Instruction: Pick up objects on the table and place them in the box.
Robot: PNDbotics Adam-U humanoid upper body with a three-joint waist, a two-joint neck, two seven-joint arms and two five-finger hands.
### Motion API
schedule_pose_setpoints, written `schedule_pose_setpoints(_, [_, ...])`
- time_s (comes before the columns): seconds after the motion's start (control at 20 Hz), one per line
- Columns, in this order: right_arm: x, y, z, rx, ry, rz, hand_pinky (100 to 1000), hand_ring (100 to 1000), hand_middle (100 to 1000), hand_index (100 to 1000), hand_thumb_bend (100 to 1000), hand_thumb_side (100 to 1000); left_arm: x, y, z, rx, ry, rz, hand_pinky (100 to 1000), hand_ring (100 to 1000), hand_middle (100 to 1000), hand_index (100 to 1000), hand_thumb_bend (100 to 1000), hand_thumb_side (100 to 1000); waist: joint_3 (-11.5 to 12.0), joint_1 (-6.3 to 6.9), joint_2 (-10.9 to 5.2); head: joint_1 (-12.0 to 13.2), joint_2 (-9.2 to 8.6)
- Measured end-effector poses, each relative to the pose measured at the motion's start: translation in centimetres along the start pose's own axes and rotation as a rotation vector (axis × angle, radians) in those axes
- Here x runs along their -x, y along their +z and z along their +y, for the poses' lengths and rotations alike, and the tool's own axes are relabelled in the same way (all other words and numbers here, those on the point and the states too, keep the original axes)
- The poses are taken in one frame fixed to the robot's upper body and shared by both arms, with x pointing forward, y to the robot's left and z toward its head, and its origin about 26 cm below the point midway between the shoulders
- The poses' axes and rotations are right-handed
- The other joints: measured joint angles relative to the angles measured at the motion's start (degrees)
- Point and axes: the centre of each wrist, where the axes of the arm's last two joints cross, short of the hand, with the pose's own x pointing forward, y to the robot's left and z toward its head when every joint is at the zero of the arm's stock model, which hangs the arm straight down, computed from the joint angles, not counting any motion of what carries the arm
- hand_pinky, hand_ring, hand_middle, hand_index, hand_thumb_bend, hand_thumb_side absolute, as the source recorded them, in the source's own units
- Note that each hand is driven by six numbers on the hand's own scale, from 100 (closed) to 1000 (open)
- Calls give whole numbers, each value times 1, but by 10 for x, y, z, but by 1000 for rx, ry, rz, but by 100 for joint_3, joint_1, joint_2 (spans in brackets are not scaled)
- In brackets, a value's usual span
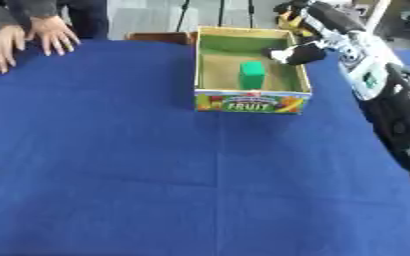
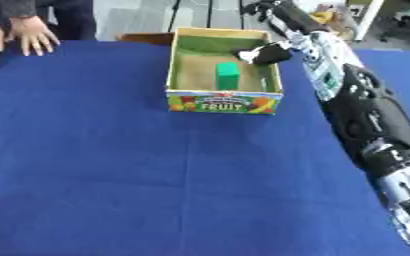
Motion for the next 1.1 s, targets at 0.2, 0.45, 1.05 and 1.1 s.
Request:
schedule_pose_setpoints(0.2, [-3,33,-20,56,-62,-41,616,726,771,898,403,470,0,1,3,-19,-6,1,666,823,715,763,631,699,-244,3,-25,129,0])
schedule_pose_setpoints(0.45, [-6,76,-19,107,-240,-37,575,689,741,886,395,471,1,3,5,-33,-10,2,666,823,716,763,625,699,-437,39,-25,288,0])
schedule_pose_setpoints(1.05, [-15,127,7,210,-492,38,534,651,704,869,383,465,1,5,6,-42,-11,6,666,825,716,763,624,700,-593,171,14,498,5])
schedule_pose_setpoints(1.1, [-14,130,9,217,-500,47,532,650,703,868,382,466,1,5,6,-42,-11,6,666,825,716,763,624,701,-605,180,17,508,12])
